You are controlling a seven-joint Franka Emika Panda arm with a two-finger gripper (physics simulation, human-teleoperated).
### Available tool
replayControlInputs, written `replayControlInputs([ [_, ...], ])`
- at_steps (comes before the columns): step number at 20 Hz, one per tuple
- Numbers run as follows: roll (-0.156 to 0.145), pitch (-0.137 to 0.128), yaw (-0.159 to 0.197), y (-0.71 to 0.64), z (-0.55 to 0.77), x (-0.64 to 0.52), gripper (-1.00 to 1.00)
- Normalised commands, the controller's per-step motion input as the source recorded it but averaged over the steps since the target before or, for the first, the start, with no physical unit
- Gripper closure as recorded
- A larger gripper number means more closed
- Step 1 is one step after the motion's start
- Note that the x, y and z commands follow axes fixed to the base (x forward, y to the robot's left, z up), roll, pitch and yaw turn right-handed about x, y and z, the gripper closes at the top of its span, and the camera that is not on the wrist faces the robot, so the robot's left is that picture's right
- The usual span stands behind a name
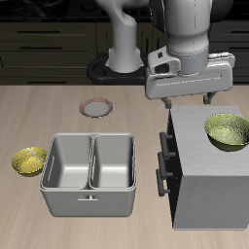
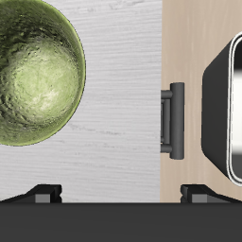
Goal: Place the green bowl on the plate
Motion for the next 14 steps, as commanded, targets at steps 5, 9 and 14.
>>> replayControlInputs([
  [5, -0.012, -0.031, 0.004, 0.07, 0.19, 0.12, -1.00],
  [9, -0.027, -0.010, -0.028, -0.01, 0.19, 0.11, -1.00],
  [14, -0.008, -0.036, -0.013, 0.11, 0.25, 0.11, -1.00],
])
